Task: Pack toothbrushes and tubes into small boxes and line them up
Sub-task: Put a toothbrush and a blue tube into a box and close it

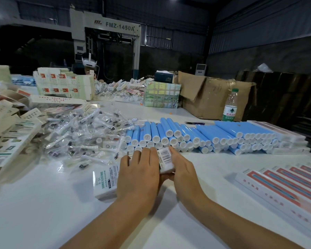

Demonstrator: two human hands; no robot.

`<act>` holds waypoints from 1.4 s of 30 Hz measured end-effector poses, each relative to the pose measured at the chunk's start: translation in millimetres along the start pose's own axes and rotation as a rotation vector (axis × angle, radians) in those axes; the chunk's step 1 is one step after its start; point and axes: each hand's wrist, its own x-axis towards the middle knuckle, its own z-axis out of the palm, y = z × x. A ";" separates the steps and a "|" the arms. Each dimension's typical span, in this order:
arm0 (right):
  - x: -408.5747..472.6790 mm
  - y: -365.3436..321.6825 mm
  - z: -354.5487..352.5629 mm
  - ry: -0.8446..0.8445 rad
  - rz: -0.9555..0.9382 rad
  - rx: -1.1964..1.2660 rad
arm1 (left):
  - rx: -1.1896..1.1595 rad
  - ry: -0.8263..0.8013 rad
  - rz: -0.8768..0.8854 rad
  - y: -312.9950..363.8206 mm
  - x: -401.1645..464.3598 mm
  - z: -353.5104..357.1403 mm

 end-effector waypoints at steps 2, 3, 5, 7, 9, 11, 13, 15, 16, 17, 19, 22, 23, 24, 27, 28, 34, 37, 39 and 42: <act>-4.8 3.1 4.2 -0.037 -0.068 -0.250 | 0.048 -0.039 -0.027 2.3 -2.3 0.0; -7.0 4.1 5.8 -0.040 -0.080 -0.321 | 0.074 -0.068 -0.019 3.1 -2.8 1.2; -6.8 3.2 5.5 -0.039 -0.017 -0.221 | 0.120 -0.084 -0.005 -0.5 -3.2 3.8; -0.2 -3.2 0.6 -0.081 0.148 0.154 | 0.121 -0.044 -0.005 -5.3 -3.5 4.8; 6.7 -8.5 -6.1 -0.101 0.265 0.437 | 0.099 0.036 -0.017 -8.7 -3.7 6.8; 9.2 -8.9 -10.6 -0.095 0.270 0.487 | 0.064 0.084 -0.008 -9.2 -2.4 8.1; 10.2 -5.5 -11.6 -0.059 0.218 0.406 | 0.051 0.114 0.006 -8.0 -2.1 7.5; 9.8 -4.8 -12.7 -0.034 0.166 0.341 | 0.042 0.127 0.014 -7.8 -2.4 5.9; 9.7 -4.7 -13.7 -0.050 0.139 0.324 | 0.037 0.131 0.014 -7.9 -2.4 5.1; 9.3 -4.9 -15.1 -0.084 0.113 0.311 | 0.033 0.132 0.009 -8.0 -2.4 4.6; 8.1 -4.2 -17.7 -0.131 0.083 0.296 | 0.035 0.149 0.012 -8.5 -2.3 3.7; 6.8 -3.9 -17.9 -0.123 0.090 0.307 | 0.037 0.155 0.010 -8.9 -2.1 4.2; 6.5 -3.9 -16.6 -0.115 0.091 0.298 | 0.037 0.151 0.006 -8.7 -2.1 4.4; 6.1 -3.7 -15.4 -0.101 0.088 0.282 | 0.040 0.154 0.006 -8.4 -2.0 4.9; 9.0 -1.5 -14.1 -0.033 0.087 0.283 | 0.049 0.163 0.011 -6.6 -2.2 5.6; 10.8 -1.2 -14.9 -0.016 0.105 0.318 | 0.052 0.166 0.013 -5.9 -2.2 5.6; 12.1 -3.1 -14.3 0.057 0.139 0.218 | 0.079 0.161 0.029 -1.0 -3.6 6.4; 11.9 -1.9 -12.8 0.084 0.120 0.159 | 0.089 0.143 0.021 0.4 -5.0 6.7; 11.0 -3.9 -13.8 0.042 0.193 0.341 | 0.104 0.123 0.010 -0.2 -5.9 6.8; 10.7 -10.5 -18.0 -0.070 0.365 0.728 | 0.099 0.125 0.001 -2.9 -5.9 6.5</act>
